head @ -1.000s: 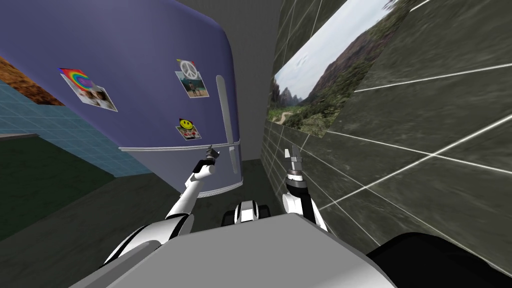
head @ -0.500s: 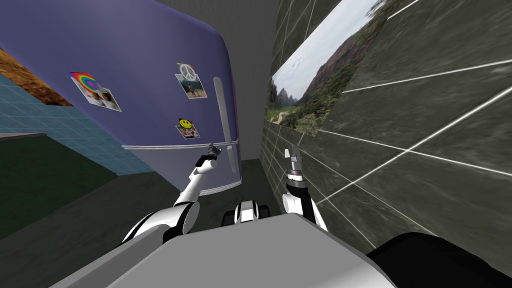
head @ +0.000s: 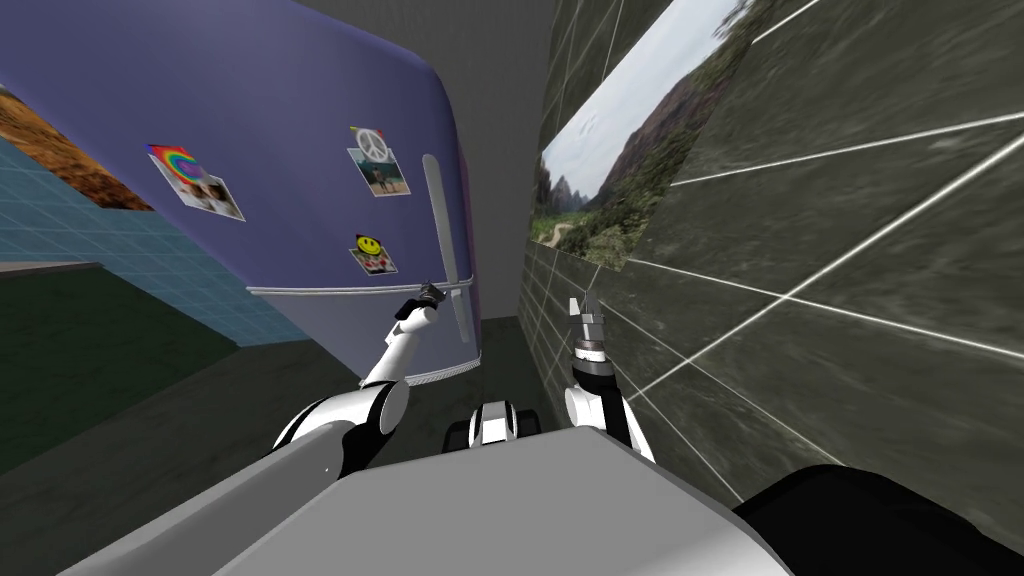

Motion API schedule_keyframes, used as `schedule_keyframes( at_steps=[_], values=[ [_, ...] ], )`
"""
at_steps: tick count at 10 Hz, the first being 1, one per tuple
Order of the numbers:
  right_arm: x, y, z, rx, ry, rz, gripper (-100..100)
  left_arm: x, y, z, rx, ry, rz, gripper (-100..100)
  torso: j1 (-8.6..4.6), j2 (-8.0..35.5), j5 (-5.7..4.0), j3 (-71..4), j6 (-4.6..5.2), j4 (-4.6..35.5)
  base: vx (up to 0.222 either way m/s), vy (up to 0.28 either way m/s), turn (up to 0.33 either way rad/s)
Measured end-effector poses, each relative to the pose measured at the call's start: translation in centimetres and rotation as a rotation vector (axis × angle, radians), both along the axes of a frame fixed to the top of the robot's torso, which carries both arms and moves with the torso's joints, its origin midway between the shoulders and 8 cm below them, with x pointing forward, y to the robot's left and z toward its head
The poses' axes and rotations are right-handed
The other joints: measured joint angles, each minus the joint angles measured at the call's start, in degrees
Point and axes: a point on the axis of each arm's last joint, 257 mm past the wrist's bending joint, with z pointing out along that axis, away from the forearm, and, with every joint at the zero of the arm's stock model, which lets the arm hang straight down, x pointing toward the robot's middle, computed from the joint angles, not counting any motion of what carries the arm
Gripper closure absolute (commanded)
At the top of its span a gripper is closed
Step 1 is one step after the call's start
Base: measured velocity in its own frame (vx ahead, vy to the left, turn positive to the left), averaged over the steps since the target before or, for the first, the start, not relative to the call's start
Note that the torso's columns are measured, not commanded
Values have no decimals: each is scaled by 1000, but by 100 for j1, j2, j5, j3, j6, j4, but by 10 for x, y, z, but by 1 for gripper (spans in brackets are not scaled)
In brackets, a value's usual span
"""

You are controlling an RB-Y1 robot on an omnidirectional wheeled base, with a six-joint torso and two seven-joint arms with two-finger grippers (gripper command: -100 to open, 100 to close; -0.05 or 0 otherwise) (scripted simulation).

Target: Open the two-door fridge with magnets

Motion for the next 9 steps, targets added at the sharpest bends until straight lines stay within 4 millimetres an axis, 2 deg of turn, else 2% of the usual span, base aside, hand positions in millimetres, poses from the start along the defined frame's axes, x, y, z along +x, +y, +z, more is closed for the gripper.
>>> schedule_keyframes(
  at_steps=[4,7,8,9],
  values=[
    [0,0,0,0,0,0,0,22,-18,22,-60,20,-31,-100,11,-7,3,-4,-1,-2,-48,-82,10],
    [0,0,0,0,0,0,0,32,-23,35,-90,25,-47,-100,15,-7,4,-4,-1,-2,-26,-36,6],
    [0,0,0,0,0,0,0,33,-24,36,-92,27,-48,-100,17,-10,5,-5,-2,-3,-16,0,-212],
    [0,0,0,0,0,0,0,31,-11,36,-90,26,-32,-100,17,-6,5,-4,2,-2,-17,10,-124]
  ],
)
